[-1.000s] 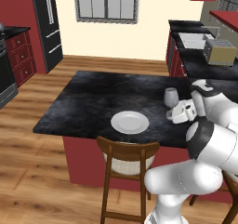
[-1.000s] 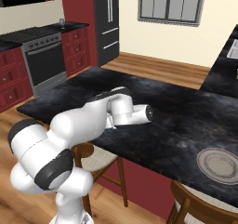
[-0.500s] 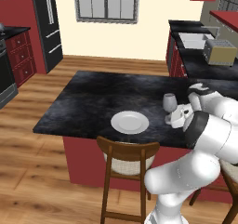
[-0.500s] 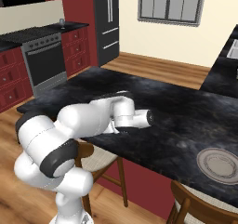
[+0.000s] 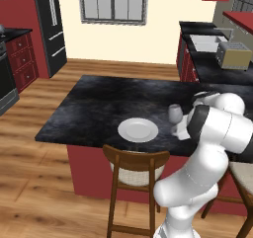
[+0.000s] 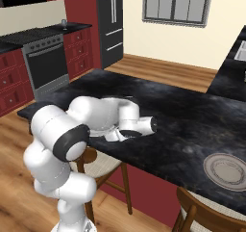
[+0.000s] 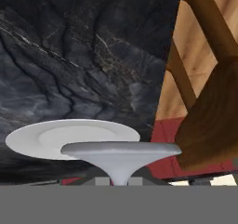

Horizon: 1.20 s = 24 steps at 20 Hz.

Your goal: Retrieve the wine glasses from the counter and place one next to each plate.

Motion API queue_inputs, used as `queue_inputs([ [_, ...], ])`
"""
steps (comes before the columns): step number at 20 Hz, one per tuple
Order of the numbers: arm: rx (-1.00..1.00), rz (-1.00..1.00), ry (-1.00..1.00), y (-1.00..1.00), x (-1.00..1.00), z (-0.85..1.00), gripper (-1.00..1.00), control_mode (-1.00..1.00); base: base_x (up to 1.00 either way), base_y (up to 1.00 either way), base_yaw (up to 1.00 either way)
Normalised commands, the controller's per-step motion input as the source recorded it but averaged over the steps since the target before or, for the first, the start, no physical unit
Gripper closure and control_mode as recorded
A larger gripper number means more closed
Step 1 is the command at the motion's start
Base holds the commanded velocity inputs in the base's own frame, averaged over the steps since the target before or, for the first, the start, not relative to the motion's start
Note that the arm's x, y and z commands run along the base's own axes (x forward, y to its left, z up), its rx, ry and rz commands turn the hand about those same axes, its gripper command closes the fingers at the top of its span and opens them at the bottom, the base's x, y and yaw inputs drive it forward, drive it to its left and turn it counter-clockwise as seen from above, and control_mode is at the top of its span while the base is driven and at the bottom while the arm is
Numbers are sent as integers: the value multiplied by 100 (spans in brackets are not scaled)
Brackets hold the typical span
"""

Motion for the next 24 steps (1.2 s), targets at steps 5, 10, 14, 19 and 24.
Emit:
queue_inputs([
  [5,0,5,-1,-5,26,-41,100,-100,0,0,0],
  [10,0,7,-4,-2,25,-27,100,-100,0,0,0],
  [14,0,8,-4,0,46,-31,100,-100,0,0,0],
  [19,3,9,-2,-1,45,-29,100,-100,0,0,0],
  [24,8,9,0,0,54,-26,100,-100,0,0,0],
])
